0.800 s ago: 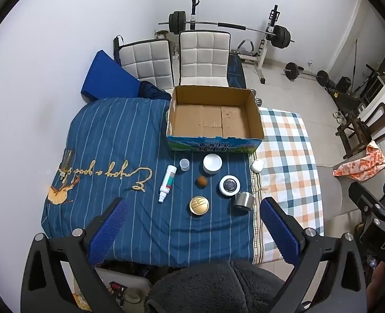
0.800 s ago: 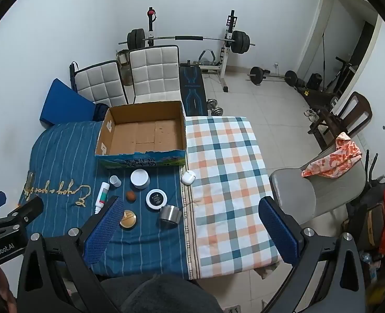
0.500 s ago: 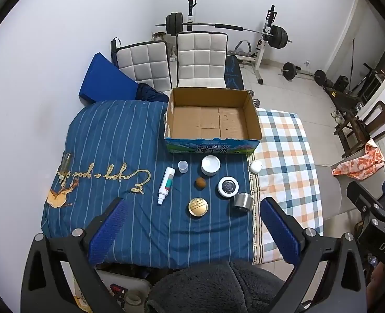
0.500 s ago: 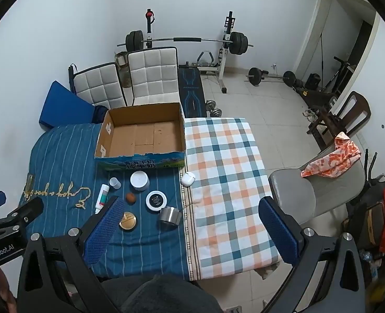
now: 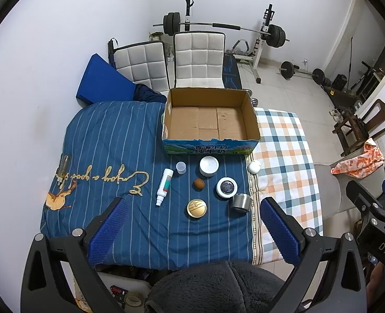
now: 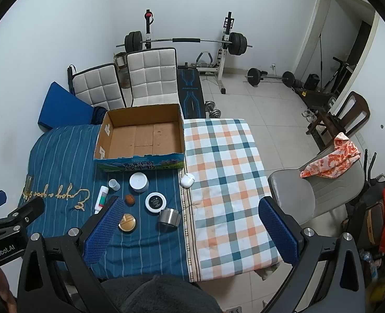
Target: Organize rigid objects
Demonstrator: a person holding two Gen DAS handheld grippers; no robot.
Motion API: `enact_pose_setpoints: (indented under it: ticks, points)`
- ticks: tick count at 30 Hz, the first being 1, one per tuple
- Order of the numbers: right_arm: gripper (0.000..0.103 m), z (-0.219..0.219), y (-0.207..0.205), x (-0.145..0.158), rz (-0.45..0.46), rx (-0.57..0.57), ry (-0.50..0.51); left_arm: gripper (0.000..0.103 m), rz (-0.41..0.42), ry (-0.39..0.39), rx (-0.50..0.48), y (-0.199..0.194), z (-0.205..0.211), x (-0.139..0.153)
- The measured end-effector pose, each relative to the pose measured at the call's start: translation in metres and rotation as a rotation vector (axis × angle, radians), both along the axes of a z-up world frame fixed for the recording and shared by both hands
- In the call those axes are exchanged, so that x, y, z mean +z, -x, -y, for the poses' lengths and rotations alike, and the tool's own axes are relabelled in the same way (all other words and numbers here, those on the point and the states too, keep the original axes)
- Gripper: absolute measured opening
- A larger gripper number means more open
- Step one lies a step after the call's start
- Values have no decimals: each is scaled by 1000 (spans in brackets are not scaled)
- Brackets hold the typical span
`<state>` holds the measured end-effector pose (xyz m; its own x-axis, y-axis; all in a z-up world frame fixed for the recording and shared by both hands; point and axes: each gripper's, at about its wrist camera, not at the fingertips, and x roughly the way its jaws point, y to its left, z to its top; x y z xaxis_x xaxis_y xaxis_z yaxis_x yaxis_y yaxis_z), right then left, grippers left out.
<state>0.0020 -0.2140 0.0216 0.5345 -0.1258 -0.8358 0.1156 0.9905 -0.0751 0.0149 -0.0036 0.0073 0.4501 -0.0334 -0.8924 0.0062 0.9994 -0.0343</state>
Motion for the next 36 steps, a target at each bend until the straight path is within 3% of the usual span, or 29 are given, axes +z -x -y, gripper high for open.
enact_pose_setpoints:
  ticks: [36]
  points:
    - [103,4,-7,-7,5,-6,1,103,4,5,1,-1,6,0]
